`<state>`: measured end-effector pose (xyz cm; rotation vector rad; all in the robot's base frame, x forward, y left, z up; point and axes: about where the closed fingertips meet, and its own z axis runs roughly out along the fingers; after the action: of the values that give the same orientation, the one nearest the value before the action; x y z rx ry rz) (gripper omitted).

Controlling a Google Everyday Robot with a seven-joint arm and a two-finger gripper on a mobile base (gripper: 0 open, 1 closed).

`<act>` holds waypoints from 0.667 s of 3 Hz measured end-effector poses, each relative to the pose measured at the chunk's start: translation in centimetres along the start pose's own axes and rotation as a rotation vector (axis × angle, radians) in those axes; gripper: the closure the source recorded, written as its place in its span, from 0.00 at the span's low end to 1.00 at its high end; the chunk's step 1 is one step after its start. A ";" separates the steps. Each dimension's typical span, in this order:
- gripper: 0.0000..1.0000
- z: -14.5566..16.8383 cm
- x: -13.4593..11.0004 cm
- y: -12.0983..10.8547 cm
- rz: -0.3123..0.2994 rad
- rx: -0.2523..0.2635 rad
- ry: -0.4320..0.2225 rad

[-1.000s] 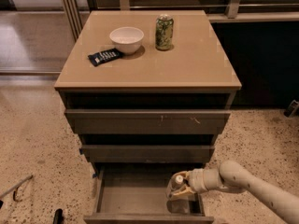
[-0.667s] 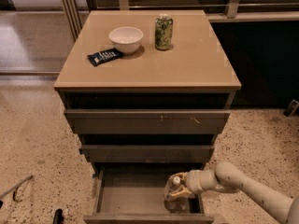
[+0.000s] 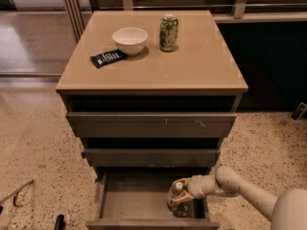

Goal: Place blue plastic bottle into bottom drawer

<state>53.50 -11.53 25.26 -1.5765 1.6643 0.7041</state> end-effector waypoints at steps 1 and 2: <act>1.00 1.9 2.8 -0.1 -0.006 -0.026 0.028; 1.00 2.1 3.0 -0.1 -0.005 -0.031 0.030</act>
Offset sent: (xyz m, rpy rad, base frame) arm 0.0078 -0.0067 -0.0316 -0.0405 0.0020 0.0182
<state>53.88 -11.64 21.56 -1.6196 1.6783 0.7099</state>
